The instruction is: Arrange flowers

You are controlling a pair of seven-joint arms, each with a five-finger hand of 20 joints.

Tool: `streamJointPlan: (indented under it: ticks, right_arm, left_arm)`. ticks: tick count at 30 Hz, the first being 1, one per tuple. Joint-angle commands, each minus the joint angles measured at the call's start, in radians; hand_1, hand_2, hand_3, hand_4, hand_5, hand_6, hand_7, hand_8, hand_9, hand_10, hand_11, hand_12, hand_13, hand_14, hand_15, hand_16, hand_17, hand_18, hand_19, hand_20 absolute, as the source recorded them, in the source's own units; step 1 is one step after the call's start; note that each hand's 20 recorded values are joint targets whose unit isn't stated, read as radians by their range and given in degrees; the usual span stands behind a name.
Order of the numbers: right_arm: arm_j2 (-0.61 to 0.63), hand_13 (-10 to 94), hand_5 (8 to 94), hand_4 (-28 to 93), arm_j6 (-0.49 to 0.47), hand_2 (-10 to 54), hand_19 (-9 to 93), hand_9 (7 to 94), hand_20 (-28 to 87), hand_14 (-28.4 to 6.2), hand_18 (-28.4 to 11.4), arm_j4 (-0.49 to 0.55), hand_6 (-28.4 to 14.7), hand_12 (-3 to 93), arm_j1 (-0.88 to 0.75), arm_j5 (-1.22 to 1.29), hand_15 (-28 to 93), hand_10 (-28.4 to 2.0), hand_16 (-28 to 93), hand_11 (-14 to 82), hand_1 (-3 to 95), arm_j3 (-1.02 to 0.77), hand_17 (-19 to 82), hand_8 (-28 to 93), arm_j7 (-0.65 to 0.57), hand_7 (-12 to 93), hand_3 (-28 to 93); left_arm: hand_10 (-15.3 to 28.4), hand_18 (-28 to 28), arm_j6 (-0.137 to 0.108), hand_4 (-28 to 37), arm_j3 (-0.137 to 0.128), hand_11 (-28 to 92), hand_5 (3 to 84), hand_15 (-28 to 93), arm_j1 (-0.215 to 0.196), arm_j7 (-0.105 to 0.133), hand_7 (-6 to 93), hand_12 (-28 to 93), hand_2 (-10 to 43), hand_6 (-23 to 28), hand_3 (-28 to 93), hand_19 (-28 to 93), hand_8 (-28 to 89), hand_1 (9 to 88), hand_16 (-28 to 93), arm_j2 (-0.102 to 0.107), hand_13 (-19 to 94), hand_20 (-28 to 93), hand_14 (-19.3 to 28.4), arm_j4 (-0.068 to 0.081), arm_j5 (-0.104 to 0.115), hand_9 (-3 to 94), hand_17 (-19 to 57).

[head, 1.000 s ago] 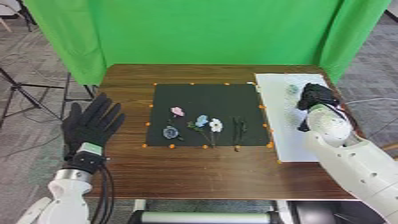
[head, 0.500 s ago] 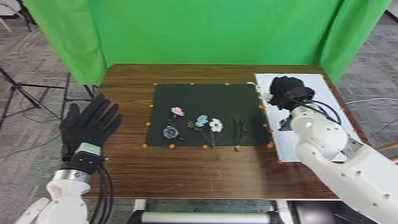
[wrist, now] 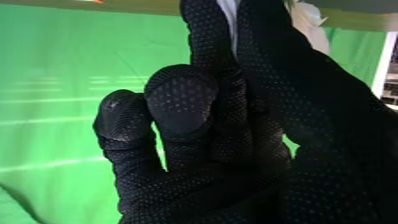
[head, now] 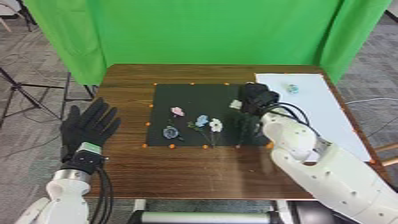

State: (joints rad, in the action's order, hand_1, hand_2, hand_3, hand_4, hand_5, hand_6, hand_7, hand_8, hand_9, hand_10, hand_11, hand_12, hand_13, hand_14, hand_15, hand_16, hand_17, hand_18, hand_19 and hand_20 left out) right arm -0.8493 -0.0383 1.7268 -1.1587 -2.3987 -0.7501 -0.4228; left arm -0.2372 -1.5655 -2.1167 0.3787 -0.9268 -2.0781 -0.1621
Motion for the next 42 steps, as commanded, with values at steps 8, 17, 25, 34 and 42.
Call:
streamJointPlan:
  ticks: [8,17,25,34,42]
  right_arm:
    - [0.013,75,76.2,-28,-0.020,-9.5,92,87.8,38,-6.9,-21.7,-0.010,0.9,36.1,-0.040,-0.113,66,-7.4,36,6.2,60.9,0.003,43,2,-0.005,27,70]
    - [0.008,73,70.8,-28,-0.064,-9.5,89,80.0,38,-5.3,-21.7,0.009,0.0,29.8,-0.059,-0.096,60,-8.4,42,5.0,59.8,-0.002,41,-1,-0.032,23,71]
    - [0.007,73,66.9,-28,-0.117,-9.5,88,65.4,36,-5.3,-21.6,0.040,0.1,14.0,-0.073,-0.031,61,-11.7,39,11.7,56.2,-0.036,42,-4,-0.041,20,75]
    - [0.021,73,61.2,-28,-0.147,-9.5,91,62.0,36,-6.0,-21.4,0.107,-1.1,13.7,-0.091,0.013,61,-13.0,37,11.8,52.3,-0.070,42,-13,-0.046,19,76]
    - [0.026,72,58.0,-28,-0.118,-9.5,92,59.5,35,-6.6,-21.3,0.123,-2.0,13.9,-0.100,0.020,63,-13.9,36,11.1,50.5,-0.142,42,-12,-0.091,17,77]
  left_arm:
    - [11.9,14.4,-0.018,-28.3,-0.039,20,39.6,39,-0.021,-0.015,18.8,10,13.6,6.6,69,36,-11,26.6,-9,0.006,22,9,13.8,-0.012,-0.042,31.8,-6.0]
    - [12.0,14.4,-0.016,-28.3,-0.036,20,39.7,40,-0.020,-0.023,18.8,10,13.7,6.6,69,36,-11,26.7,-9,0.002,22,9,14.0,-0.014,-0.039,32.3,-6.0]
    - [12.1,14.3,-0.018,-28.3,-0.048,21,39.6,40,-0.041,-0.006,19.0,10,13.7,6.6,69,36,-11,26.6,-9,0.002,22,9,14.3,-0.027,-0.009,32.8,-6.0]
    - [12.1,14.5,-0.037,-28.3,-0.043,21,39.7,40,-0.042,0.007,19.3,10,13.3,6.6,69,36,-11,26.4,-9,0.001,22,9,14.1,-0.026,0.011,33.1,-6.0]
    - [12.2,14.6,-0.022,-28.3,-0.037,21,39.9,40,-0.043,0.016,19.4,10,12.9,6.7,70,37,-11,26.3,-9,0.003,23,9,14.1,-0.028,0.007,33.2,-6.0]
